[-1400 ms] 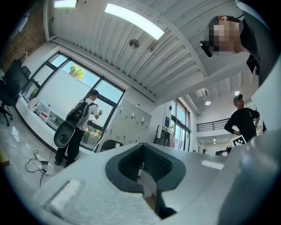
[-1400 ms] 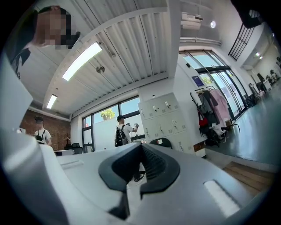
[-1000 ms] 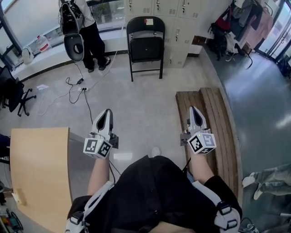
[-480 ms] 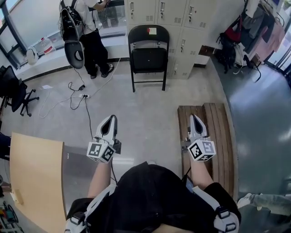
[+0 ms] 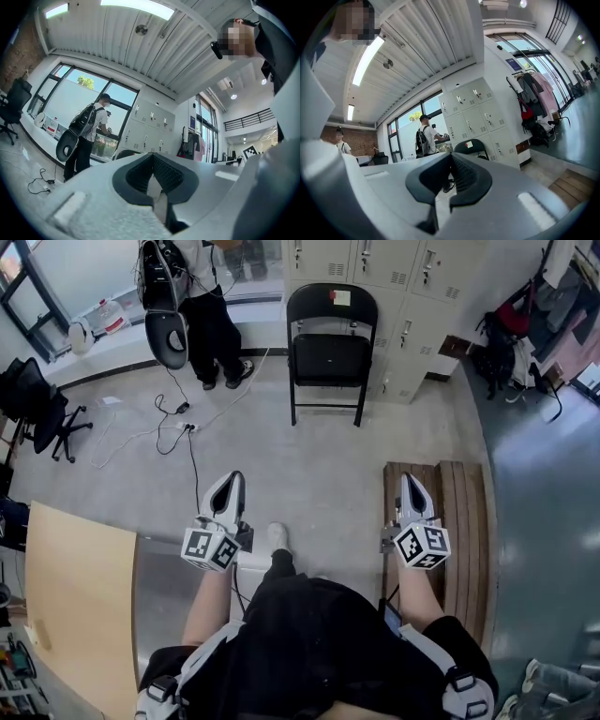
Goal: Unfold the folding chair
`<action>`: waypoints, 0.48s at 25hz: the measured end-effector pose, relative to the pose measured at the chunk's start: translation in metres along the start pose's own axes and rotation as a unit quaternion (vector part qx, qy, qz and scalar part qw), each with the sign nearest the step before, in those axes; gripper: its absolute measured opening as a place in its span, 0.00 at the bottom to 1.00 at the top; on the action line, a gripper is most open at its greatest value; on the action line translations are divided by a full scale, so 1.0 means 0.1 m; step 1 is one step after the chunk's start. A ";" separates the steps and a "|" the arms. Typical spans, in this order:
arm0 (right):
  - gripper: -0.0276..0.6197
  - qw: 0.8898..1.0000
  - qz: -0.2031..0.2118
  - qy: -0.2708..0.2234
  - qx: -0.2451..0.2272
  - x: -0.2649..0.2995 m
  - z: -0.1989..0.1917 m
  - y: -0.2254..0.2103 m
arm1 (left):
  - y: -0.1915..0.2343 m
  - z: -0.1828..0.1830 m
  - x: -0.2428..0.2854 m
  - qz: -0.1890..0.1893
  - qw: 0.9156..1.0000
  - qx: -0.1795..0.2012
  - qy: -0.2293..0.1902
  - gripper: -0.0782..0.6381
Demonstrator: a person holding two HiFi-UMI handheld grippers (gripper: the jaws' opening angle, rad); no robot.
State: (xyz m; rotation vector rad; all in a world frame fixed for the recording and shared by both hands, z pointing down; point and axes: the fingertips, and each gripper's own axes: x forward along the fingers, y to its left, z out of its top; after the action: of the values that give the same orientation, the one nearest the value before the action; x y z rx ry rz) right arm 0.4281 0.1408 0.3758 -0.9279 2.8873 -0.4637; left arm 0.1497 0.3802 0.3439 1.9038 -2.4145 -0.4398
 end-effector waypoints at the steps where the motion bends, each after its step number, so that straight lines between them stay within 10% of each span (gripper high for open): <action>1: 0.05 1.000 0.003 0.003 0.001 0.09 -0.03 0.06 | 0.09 -0.02 0.04 0.001 1.000 -0.004 -0.001 0.11; 12: 0.05 0.999 -0.048 -0.003 0.025 1.38 -0.03 0.28 | 1.13 0.08 1.08 -0.024 0.999 0.011 -0.022 0.11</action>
State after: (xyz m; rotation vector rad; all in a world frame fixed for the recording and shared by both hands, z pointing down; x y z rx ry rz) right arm 0.2995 0.0833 0.3731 -1.0616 2.8217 -0.5360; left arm 0.0146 0.3014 0.3477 1.9856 -2.4137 -0.4643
